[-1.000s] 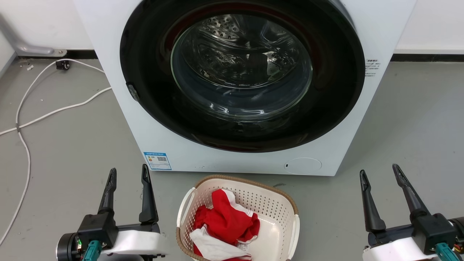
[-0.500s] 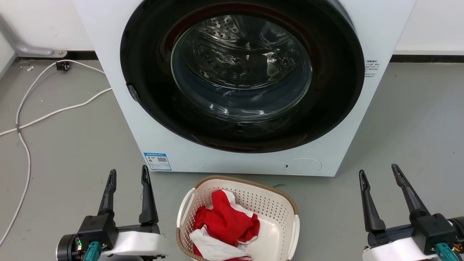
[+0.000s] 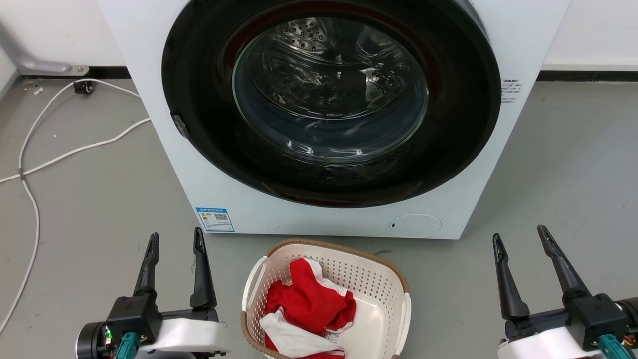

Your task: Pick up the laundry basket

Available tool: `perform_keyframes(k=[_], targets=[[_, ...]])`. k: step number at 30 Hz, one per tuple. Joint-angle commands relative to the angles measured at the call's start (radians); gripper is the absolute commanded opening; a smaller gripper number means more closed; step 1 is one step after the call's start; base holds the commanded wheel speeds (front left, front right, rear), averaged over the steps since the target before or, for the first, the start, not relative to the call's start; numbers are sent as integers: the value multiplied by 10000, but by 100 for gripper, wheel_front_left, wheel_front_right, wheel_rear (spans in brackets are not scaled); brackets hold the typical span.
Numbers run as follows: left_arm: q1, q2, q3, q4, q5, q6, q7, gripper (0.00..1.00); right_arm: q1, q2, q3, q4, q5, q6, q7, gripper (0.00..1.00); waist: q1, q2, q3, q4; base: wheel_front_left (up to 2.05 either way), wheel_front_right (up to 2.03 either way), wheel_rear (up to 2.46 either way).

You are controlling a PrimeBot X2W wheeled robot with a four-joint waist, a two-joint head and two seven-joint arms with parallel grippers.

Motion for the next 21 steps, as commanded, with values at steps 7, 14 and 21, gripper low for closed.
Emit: perform_keyframes(k=[7, 14, 21], targets=[[-310, 21, 128, 195, 423, -242, -28, 100, -34, -37, 6, -2, -10, -3, -28, 100, 0, 0, 138, -40, 0, 0, 0], [-976, 51, 403, 691, 870, -655, -26, 100, -452, -35, 147, 224, -32, -3, -27, 100, 0, 0, 701, -119, 0, 0, 0], [-2716, 641, 605, 2292, 1339, -1073, -22, 100, -1851, -31, 460, 1178, 245, -3, -25, 100, 0, 0, 1994, -373, 0, 0, 0]])
